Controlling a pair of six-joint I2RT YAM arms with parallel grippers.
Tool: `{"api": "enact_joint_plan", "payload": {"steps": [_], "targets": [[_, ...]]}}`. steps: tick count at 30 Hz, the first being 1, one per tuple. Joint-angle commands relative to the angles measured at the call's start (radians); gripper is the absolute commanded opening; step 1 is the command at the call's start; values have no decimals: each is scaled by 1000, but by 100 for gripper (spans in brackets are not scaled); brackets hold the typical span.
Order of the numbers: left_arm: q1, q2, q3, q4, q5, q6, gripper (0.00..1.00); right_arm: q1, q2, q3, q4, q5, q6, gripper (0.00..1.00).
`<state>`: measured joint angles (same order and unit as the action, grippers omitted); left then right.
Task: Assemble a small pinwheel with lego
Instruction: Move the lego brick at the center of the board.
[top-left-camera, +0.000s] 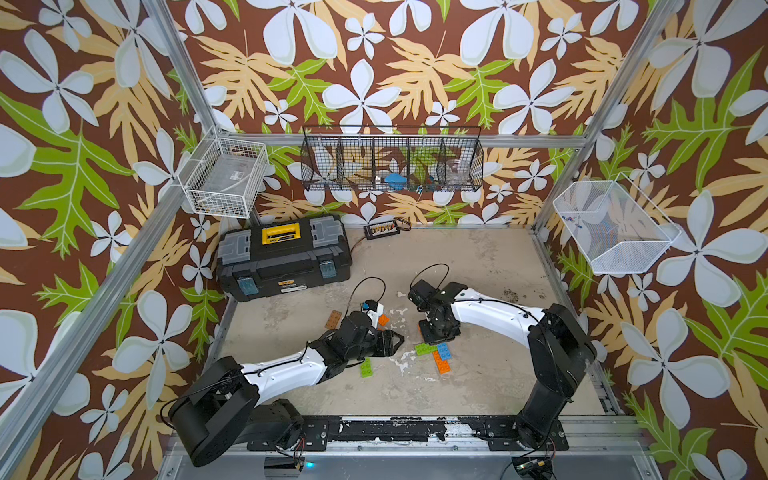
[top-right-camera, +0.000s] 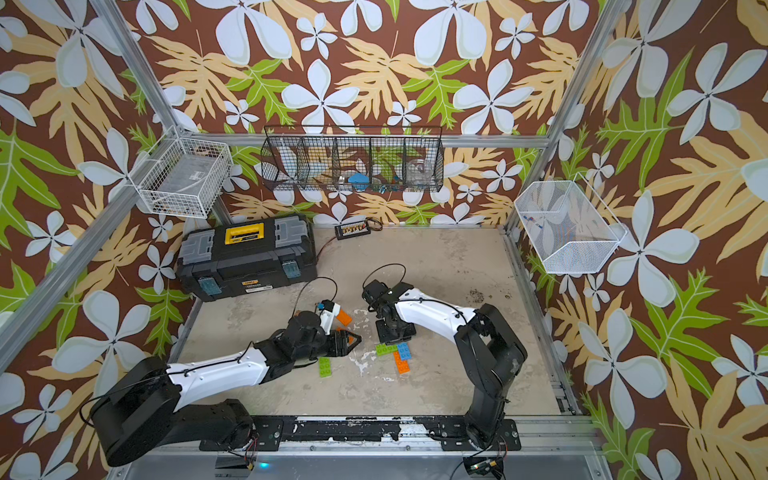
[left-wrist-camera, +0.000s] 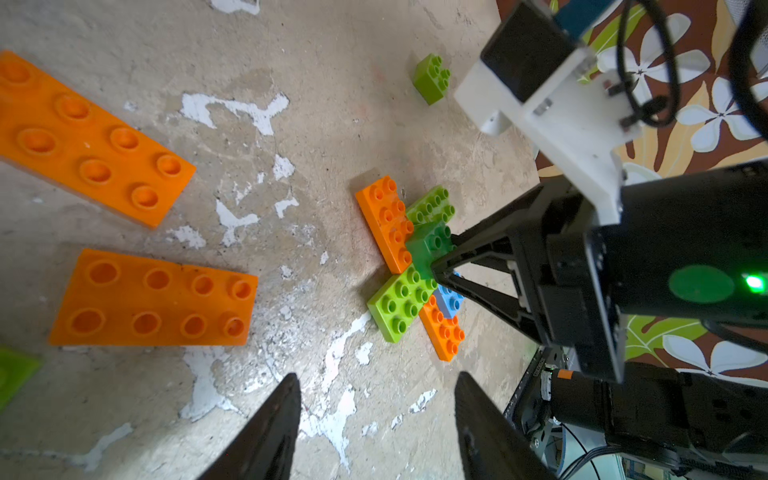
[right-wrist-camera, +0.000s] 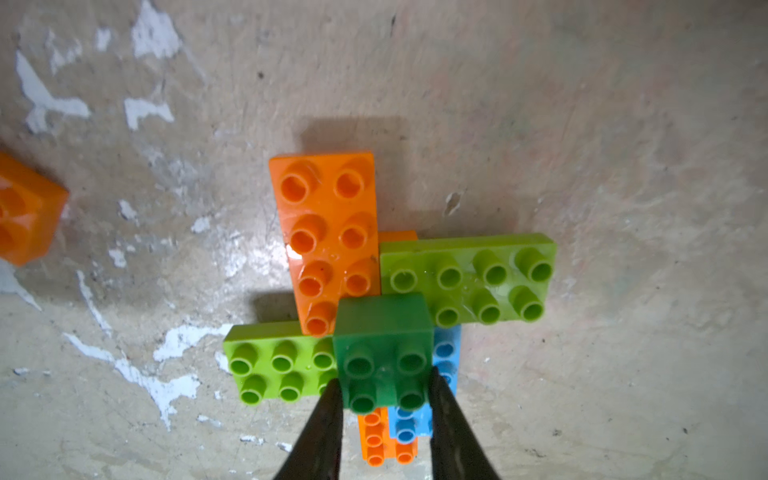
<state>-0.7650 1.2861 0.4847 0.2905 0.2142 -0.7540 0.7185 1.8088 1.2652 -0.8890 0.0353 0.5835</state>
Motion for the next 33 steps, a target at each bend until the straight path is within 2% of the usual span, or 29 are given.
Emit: {"api": "enact_joint_plan", "payload": {"steps": [1, 16, 21, 26, 30, 33], "targets": [[0, 2, 25, -38, -36, 23, 61, -23, 53, 62, 48, 44, -19, 28], [6, -14, 78, -161, -98, 65, 61, -205, 440, 607, -69, 79, -75, 27], [7, -22, 92, -205, -122, 77, 62, -224, 542, 799, -136, 66, -88, 29], [18, -41, 107, -261, -158, 83, 69, -224, 556, 907, -168, 51, -95, 38], [25, -68, 124, -322, -197, 91, 82, -226, 538, 971, -197, 48, -115, 44], [36, -89, 138, -394, -255, 86, 83, -227, 501, 961, -199, 44, -120, 47]]}}
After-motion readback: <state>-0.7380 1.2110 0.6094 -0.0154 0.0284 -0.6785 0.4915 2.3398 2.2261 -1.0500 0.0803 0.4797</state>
